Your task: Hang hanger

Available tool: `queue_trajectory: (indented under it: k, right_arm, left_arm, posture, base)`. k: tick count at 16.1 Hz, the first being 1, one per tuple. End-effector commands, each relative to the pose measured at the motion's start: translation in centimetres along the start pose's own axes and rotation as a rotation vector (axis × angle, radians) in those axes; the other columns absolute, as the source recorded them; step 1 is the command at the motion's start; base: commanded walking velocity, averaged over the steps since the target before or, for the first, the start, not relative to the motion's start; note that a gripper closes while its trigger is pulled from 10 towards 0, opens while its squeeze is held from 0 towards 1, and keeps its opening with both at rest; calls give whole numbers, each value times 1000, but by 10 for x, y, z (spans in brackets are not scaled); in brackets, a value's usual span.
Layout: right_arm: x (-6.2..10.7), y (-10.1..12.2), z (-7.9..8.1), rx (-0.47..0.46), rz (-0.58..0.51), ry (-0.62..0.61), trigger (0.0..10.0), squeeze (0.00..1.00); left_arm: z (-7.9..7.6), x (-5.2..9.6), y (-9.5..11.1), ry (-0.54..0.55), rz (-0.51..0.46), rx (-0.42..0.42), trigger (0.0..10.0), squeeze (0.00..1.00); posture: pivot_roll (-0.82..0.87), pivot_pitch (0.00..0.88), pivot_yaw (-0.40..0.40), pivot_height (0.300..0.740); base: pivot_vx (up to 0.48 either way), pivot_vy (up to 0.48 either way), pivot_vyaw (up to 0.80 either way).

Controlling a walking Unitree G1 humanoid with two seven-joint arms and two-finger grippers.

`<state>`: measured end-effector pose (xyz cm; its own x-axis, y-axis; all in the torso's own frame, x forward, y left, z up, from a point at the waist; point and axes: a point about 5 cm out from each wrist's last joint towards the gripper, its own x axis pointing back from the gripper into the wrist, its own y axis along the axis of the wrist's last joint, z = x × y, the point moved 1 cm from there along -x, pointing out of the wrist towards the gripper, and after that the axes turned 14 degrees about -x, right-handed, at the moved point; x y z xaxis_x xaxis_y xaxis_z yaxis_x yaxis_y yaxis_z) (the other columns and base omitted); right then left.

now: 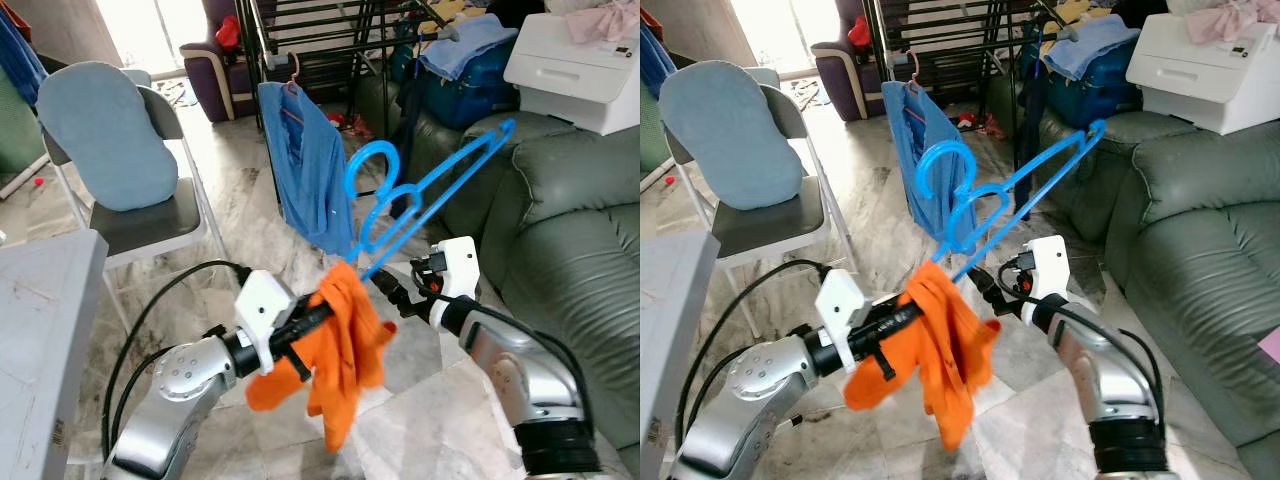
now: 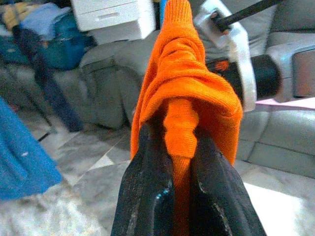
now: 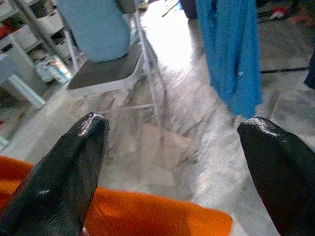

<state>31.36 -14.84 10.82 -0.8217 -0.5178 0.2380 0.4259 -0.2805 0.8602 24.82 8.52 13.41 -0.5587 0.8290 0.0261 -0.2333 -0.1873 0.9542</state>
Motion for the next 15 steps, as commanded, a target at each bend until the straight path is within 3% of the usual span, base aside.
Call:
queue_trajectory:
  k: [1, 4, 6, 8, 10, 15]
  right_arm:
    - [-1, 3, 7, -1, 25, 59, 10000, 0]
    - [10, 0, 2, 42, 114, 128, 10000, 0]
    - [19, -6, 9, 70, 203, 240, 10000, 0]
    - [24, -6, 10, 71, 229, 276, 10000, 0]
    - [26, -6, 8, 89, 256, 293, 10000, 0]
    - [21, -15, 1, 107, 273, 234, 10000, 0]
  left_arm:
    - [6, -3, 9, 6, -32, -60, 10000, 0]
    - [17, -3, 1, 51, -8, -113, 10000, 0]
    - [24, -5, 1, 82, -6, -160, 10000, 0]
    - [27, -5, -1, 98, -3, -181, 10000, 0]
    - [29, -6, 2, 105, -30, -152, 10000, 0]
    - [23, -15, 35, 74, -178, -69, 10000, 0]
  posture:
    - [-46, 0, 87, 740]
    - [-50, 0, 89, 740]
    - [-54, 0, 91, 740]
    - [-59, 0, 94, 740]
    - [-61, 0, 94, 740]
    - [-56, 0, 93, 740]
  base:
    - [0, 0, 0]
    - [0, 0, 0]
    - [0, 0, 0]
    - [0, 0, 0]
    - [0, 0, 0]
    - [0, 0, 0]
